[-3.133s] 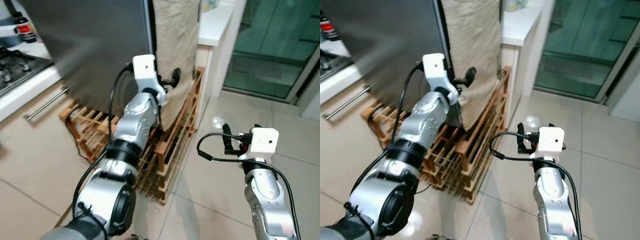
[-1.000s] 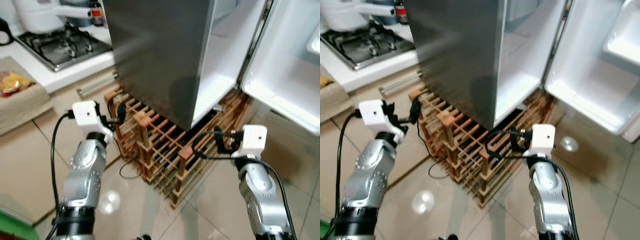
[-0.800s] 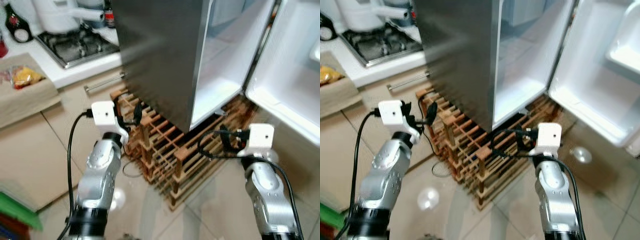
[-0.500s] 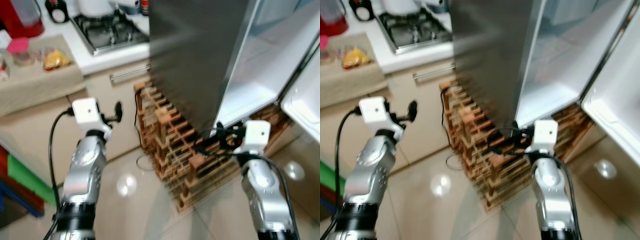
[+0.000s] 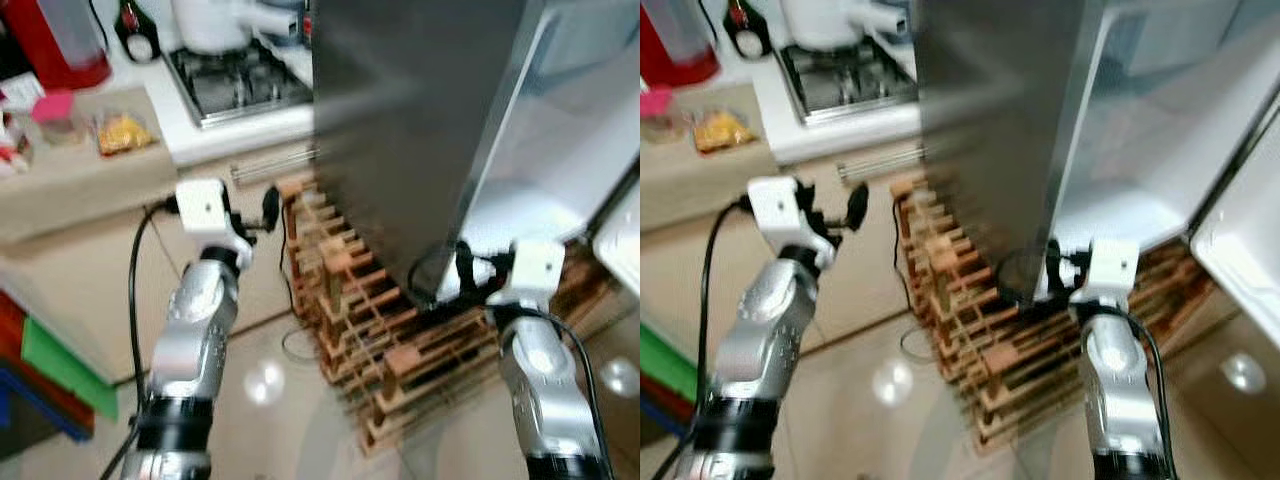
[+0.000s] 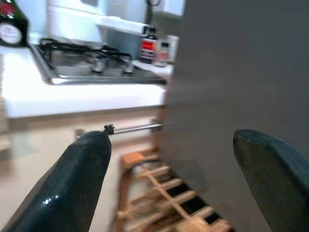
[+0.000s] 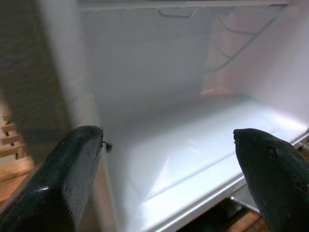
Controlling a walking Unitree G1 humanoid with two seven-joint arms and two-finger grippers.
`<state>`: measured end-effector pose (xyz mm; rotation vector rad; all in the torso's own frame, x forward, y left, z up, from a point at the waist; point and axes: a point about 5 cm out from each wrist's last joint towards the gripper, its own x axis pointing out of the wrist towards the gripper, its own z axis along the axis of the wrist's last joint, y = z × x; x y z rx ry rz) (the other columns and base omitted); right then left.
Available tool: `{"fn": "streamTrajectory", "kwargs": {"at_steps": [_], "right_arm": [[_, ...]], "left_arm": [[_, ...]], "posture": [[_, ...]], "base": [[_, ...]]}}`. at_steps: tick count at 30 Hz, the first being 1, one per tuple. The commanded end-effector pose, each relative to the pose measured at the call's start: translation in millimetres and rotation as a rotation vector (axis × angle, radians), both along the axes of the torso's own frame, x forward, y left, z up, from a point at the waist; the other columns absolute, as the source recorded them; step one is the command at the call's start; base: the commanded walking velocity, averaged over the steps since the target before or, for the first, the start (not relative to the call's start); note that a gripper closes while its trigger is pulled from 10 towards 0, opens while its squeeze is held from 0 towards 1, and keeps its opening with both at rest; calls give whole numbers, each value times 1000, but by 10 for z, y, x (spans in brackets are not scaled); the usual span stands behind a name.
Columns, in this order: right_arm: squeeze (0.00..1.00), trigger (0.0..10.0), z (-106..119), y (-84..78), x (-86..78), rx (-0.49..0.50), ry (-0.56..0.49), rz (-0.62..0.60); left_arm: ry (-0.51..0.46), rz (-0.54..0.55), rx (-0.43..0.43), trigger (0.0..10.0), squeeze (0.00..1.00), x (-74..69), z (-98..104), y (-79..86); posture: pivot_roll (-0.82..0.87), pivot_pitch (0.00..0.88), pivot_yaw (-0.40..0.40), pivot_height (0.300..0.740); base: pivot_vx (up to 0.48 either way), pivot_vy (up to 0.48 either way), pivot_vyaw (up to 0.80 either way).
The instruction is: Restocking fridge
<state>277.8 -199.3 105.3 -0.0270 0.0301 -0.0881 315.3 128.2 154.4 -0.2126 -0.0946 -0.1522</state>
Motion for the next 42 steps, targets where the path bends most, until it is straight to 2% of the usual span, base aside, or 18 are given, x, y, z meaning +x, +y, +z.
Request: {"fn": "streamTrajectory", "kwargs": {"at_steps": [1,4,8,13,16,22,32,36,39,42], "right_arm": [[0,10000,10,49,4,1,-11,24],[0,10000,10,46,0,-1,-13,22],[0,10000,13,36,-1,-5,-16,19],[0,10000,16,20,-13,-14,-17,24],[0,10000,14,13,-21,-17,-18,27],[0,10000,-6,-16,-48,-28,-10,30],[0,10000,-22,-87,-80,-43,-4,10],[0,10000,-19,-90,-80,-43,-6,6],[0,10000,-23,-95,-84,-44,-5,3],[0,10000,-31,-112,-91,-48,-2,-1]], "left_arm": [[-24,-21,3,10000,0,-5,52,-39],[-13,-12,-14,10000,0,-2,42,-26],[5,-6,-29,10000,0,-7,16,1],[22,-21,-27,10000,0,-53,-25,-24],[38,-20,-29,10000,0,-55,-41,-36],[59,-26,-57,10000,0,-51,-55,-64],[83,-18,-69,10000,0,-22,-70,-72],[59,-50,-33,10000,0,-36,-29,-117],[63,-48,-36,10000,0,-35,-31,-116],[79,-20,-76,10000,0,-18,-51,-72]], "posture": [[-151,0,52,740],[-152,0,55,740],[-154,0,56,740],[-154,0,56,740],[-155,0,54,740],[-155,0,52,740],[-168,0,62,740],[-168,0,64,740],[-168,0,65,740],[-169,0,63,740]], "base": [[0,-480,0],[0,-480,0],[0,0,0],[0,-96,0],[0,-480,0],[0,0,0],[0,-457,0],[0,-446,0],[0,-453,0],[0,-443,0]]}}
